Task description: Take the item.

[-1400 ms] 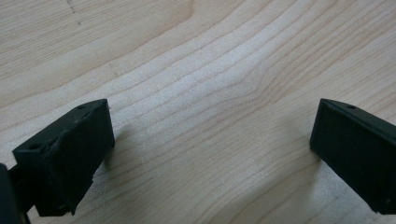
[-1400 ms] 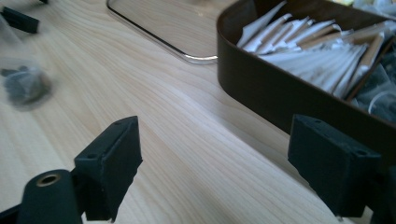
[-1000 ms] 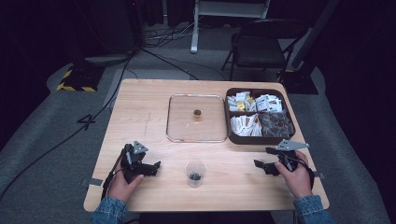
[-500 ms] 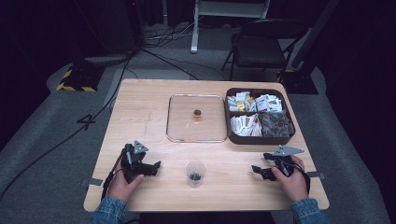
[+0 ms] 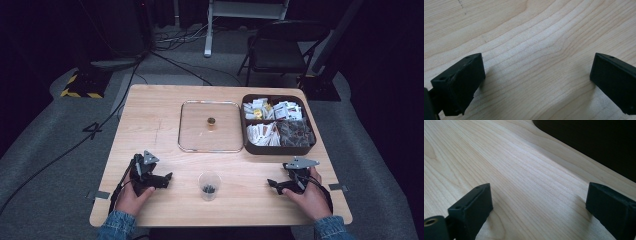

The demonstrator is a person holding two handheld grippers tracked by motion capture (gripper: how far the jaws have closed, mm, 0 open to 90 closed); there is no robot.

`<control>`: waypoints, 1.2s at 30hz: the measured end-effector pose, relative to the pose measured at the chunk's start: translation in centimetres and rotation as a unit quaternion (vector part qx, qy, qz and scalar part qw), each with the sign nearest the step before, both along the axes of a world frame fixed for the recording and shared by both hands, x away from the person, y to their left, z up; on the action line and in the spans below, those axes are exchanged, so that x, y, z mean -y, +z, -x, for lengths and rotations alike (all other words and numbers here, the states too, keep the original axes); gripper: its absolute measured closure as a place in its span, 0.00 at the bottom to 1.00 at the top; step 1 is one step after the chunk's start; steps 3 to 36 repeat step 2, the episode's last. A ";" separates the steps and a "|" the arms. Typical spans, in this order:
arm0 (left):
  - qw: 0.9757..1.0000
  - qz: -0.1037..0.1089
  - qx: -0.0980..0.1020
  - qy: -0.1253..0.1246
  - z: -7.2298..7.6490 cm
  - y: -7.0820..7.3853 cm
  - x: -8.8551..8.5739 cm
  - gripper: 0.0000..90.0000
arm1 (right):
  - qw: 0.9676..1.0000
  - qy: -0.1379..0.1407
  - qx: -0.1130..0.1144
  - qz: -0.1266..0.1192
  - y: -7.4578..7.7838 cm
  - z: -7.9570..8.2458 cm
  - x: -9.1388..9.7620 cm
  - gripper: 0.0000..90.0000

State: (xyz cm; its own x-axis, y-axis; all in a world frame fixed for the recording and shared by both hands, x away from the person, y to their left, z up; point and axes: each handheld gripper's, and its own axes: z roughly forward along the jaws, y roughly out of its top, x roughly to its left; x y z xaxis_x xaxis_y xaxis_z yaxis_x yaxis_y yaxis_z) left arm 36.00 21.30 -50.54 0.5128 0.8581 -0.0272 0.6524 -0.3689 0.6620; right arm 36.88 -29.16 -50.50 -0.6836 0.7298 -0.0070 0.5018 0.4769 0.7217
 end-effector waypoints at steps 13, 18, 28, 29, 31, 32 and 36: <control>1.000 0.000 0.000 0.000 0.0 0.0 0.0 0.00 | 1.000 -0.001 0.000 0.000 0.0 0.0 0.0 0.07; 1.000 0.000 0.000 0.000 0.0 0.0 0.0 0.00 | 1.000 -0.001 0.000 0.000 0.0 0.0 0.0 0.07; 1.000 0.000 0.000 0.000 0.0 0.0 0.0 0.00 | 1.000 -0.001 0.000 0.000 0.0 0.0 0.0 0.07; 1.000 0.000 0.000 0.000 0.0 0.0 0.0 0.00 | 1.000 -0.001 0.000 0.000 0.0 0.0 0.0 0.07; 1.000 0.000 0.000 0.000 0.0 0.0 0.0 0.00 | 1.000 -0.001 0.000 0.000 0.0 0.0 0.0 0.07; 1.000 0.000 0.000 0.000 0.0 0.0 0.0 0.00 | 1.000 -0.001 0.000 0.000 0.0 0.0 0.0 0.07; 1.000 0.000 0.000 0.000 0.0 0.0 0.0 0.00 | 1.000 -0.001 0.000 0.000 0.0 0.0 0.0 0.07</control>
